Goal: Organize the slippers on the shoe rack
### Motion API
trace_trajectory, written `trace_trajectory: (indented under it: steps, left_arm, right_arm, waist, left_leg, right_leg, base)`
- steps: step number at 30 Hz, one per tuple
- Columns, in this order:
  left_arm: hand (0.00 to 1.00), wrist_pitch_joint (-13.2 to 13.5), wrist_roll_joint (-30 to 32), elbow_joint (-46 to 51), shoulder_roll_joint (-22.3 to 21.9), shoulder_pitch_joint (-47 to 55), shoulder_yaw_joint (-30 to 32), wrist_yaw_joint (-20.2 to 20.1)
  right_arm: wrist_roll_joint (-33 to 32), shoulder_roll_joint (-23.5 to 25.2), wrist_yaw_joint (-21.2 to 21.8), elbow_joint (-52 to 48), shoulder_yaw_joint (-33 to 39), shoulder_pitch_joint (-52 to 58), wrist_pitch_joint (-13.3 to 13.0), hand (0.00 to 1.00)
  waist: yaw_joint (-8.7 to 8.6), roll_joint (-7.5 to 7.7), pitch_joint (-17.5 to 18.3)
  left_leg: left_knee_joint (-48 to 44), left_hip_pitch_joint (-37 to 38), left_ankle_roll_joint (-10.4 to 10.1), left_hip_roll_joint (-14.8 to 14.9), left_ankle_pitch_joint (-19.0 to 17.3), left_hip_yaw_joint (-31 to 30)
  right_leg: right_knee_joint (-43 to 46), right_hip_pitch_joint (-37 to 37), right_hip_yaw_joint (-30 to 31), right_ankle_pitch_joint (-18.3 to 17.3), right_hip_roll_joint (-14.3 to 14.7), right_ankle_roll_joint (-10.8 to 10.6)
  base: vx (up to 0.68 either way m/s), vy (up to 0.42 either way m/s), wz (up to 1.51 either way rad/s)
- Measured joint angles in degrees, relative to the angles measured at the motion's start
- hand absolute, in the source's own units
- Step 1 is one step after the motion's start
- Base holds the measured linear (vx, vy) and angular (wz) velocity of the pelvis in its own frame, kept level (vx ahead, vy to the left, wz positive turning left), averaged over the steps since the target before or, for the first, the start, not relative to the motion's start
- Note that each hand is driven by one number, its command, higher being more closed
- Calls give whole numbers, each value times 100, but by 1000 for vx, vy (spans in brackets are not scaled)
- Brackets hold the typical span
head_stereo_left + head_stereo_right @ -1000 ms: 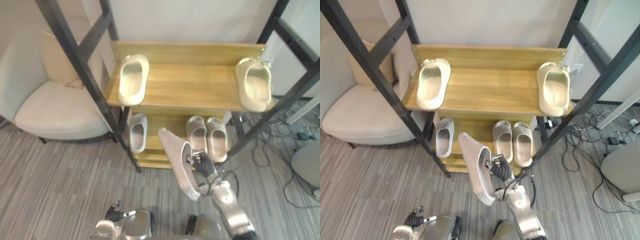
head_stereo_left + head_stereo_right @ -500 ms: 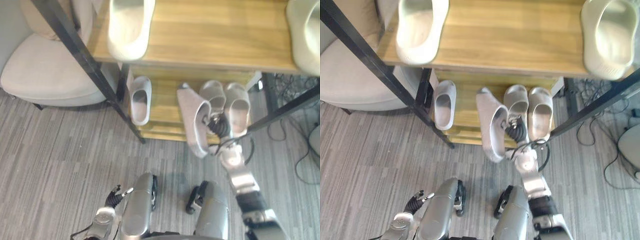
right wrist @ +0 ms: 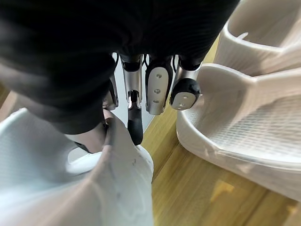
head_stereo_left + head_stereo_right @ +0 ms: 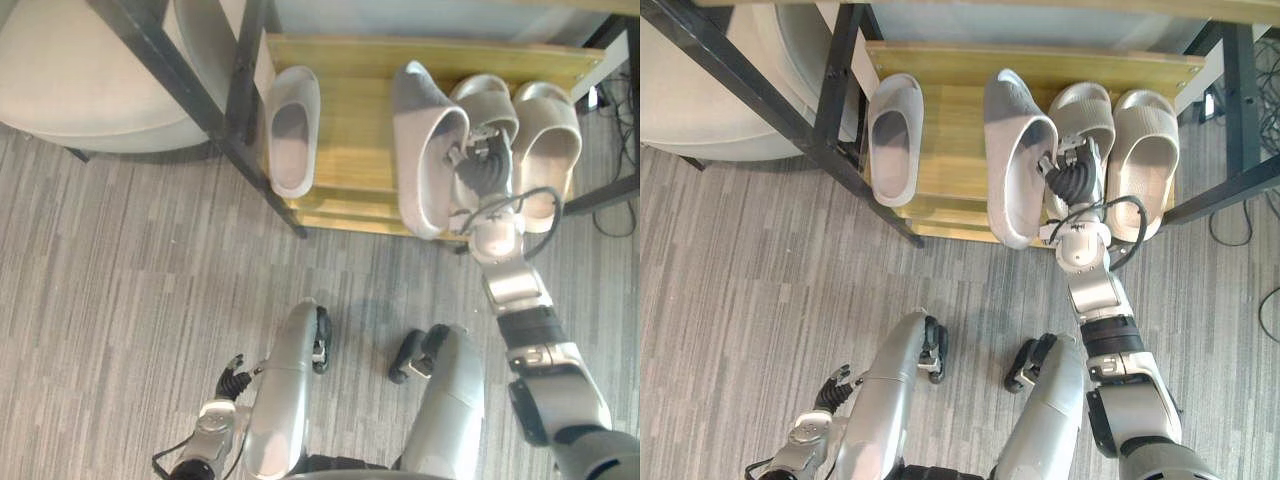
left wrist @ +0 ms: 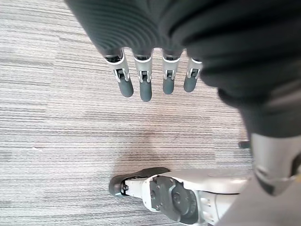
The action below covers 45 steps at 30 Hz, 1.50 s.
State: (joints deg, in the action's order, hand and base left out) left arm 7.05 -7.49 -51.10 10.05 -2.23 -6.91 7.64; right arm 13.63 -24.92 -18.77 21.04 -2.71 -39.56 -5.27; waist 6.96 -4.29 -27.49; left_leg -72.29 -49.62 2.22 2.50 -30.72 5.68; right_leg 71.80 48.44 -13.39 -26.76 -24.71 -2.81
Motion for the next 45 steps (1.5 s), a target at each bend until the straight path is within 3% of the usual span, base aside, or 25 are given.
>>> trace_trajectory:
  steps: [15, 18, 38, 39, 45]
  left_arm:
    - [0, 16, -63, 466, -312, -112, 550, 232]
    - [0, 18, -108, 481, -358, -161, 603, 256]
    - [0, 113, -183, 483, -474, -385, 652, 464]
    - [0, 115, -185, 483, -474, -393, 652, 464]
    - [0, 118, -282, 482, -478, -405, 654, 467]
  right_arm:
    - [221, 7, -213, 39, -97, -605, 156, 100]
    - [277, 13, -253, 297, -153, -819, 297, 100]
    - [362, 242, -531, 1207, -195, -1462, 639, 100]
    - [393, 247, -531, 1246, -196, -1469, 639, 0]
    - [401, 315, -536, 1482, -258, -1761, 680, 0]
  waist:
    - [242, -1, -7]
    - [297, -1, -8]
    - [431, 5, -11]
    - [432, 6, -11]
    - [460, 28, -24]
  left_leg:
    - [-215, -485, -105, 4, 55, -139]
    - [-218, -565, -141, 4, 78, -182]
    - [-254, -922, -242, -44, 184, -366]
    - [-255, -949, -248, -45, 193, -387]
    - [-229, -961, -276, -48, 226, -414]
  right_leg:
    - [300, 330, -147, -149, -129, 79]
    - [311, 372, -194, -157, -131, 93]
    - [399, 566, -415, -199, -224, 121]
    - [395, 569, -444, -199, -225, 121]
    - [392, 572, -473, -199, -227, 122]
  base:
    - [12, -9, 7]
    - [10, -11, 5]
    - [5, -6, 4]
    - [1, -9, 7]
    - [0, -1, 1]
